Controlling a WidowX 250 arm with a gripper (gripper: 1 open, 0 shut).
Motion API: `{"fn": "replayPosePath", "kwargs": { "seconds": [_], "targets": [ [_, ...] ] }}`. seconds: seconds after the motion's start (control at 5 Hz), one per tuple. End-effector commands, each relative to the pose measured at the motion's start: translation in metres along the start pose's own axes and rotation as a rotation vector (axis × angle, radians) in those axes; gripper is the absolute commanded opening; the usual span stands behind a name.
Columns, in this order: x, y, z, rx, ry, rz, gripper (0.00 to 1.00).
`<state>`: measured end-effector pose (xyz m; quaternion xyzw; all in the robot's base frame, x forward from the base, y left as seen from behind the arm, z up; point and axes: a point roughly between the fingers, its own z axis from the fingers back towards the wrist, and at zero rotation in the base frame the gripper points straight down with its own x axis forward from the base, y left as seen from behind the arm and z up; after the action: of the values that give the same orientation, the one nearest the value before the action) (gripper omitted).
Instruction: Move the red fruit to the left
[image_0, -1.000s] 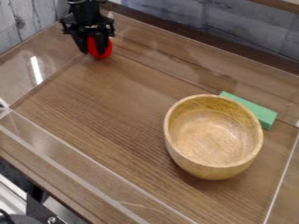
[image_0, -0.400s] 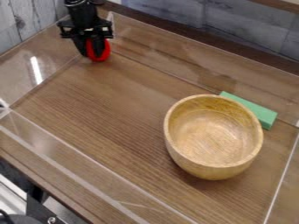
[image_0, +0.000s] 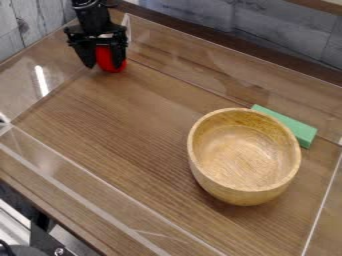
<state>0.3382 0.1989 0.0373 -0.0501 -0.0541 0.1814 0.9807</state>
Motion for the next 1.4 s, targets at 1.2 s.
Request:
{"fn": "replayPosePath", "kwargs": {
  "seconds": [1.2],
  "targets": [
    [-0.003, -0.012, 0.06, 0.004, -0.016, 0.043, 1.0]
  ]
}}
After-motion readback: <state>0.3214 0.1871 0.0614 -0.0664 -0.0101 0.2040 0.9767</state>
